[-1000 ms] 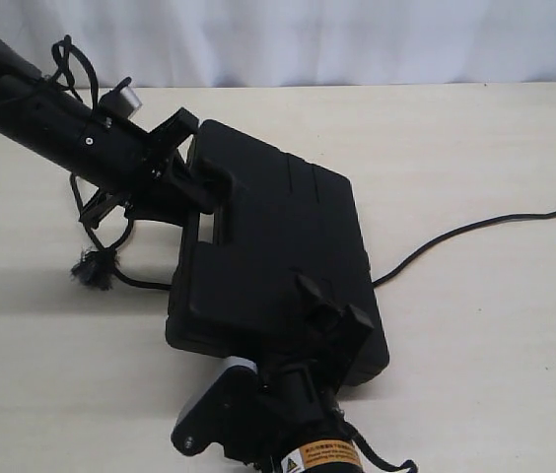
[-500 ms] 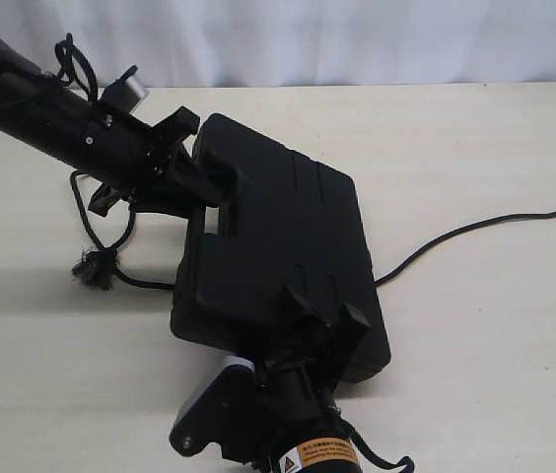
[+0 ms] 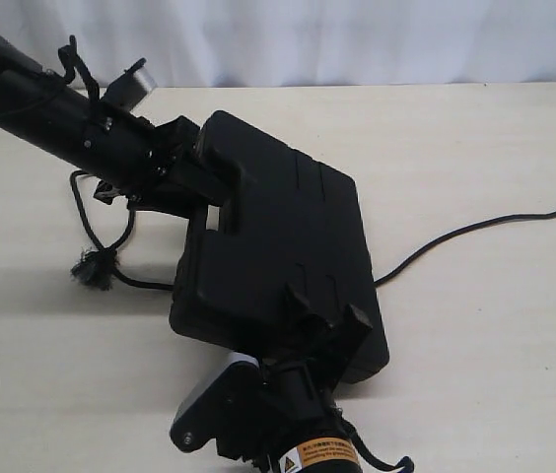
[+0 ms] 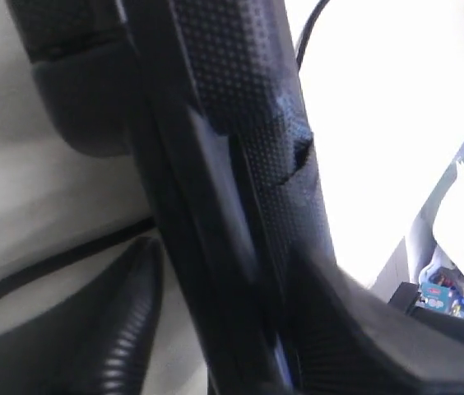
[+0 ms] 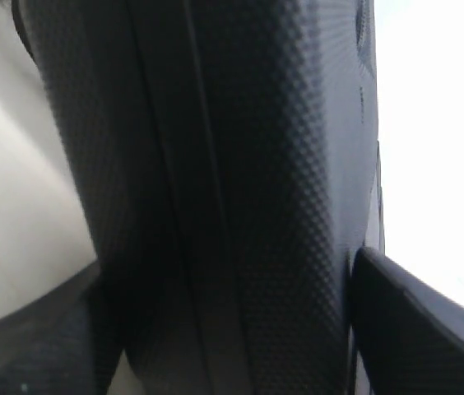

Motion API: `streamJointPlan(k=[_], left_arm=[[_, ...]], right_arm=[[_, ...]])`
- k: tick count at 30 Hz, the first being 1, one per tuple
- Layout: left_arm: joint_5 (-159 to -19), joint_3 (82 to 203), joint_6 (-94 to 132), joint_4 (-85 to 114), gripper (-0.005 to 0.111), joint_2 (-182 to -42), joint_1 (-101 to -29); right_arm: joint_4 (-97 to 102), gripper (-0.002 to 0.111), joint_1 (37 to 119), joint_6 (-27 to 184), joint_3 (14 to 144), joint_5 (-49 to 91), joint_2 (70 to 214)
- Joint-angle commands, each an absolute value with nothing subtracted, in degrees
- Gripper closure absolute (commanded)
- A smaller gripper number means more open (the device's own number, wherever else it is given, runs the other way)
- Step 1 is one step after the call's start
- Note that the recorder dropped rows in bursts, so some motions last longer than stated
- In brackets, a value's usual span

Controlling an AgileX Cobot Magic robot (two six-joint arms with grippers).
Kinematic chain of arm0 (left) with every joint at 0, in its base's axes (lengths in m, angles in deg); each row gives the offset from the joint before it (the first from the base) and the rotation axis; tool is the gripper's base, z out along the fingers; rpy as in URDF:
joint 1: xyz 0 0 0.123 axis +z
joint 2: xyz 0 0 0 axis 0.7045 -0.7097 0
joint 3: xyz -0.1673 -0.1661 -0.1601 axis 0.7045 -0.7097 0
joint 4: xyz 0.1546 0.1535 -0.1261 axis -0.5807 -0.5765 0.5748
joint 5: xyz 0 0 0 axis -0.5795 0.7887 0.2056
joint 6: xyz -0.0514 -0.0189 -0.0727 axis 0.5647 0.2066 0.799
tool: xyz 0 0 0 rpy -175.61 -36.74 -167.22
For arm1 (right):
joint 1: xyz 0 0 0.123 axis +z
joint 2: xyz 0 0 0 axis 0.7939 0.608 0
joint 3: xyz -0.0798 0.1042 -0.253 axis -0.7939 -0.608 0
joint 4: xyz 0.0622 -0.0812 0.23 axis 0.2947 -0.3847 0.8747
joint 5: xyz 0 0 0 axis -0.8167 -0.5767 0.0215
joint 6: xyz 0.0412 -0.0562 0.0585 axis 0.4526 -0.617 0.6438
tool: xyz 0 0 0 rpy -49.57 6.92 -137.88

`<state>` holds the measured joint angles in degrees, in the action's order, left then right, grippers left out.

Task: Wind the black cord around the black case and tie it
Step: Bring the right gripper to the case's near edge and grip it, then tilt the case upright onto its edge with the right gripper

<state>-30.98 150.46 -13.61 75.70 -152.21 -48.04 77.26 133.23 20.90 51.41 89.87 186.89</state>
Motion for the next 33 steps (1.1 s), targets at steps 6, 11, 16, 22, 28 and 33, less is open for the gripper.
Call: streamJointPlan(k=[6,11,16,22,28,33], left_arm=[[-25.7,156.1,-14.8,76.2,0.053,-151.4,-43.8],[-19.3,161.0,-14.8,72.0,0.053,-151.4,-39.4],[-19.3,161.6,-14.0,53.7,0.053,-151.1,-39.0],[-19.3,159.9,-12.9,42.2,0.053,-151.1,-42.3],[-19.3,158.8,-18.3,42.1,0.053,-151.1,-48.8],[-19.3,158.8,-21.5,37.9,0.053,-151.1,-54.8]], right_arm=[[76.9,0.104,133.3,23.2,51.5,90.9,185.3],[76.2,0.104,133.3,29.3,48.3,90.9,181.1],[71.5,0.104,133.3,41.5,43.1,90.9,178.5],[67.5,0.104,130.5,52.9,39.6,90.9,178.2],[59.9,0.104,127.7,62.8,38.6,90.9,178.2],[60.0,0.104,127.7,63.3,38.6,90.9,178.2]])
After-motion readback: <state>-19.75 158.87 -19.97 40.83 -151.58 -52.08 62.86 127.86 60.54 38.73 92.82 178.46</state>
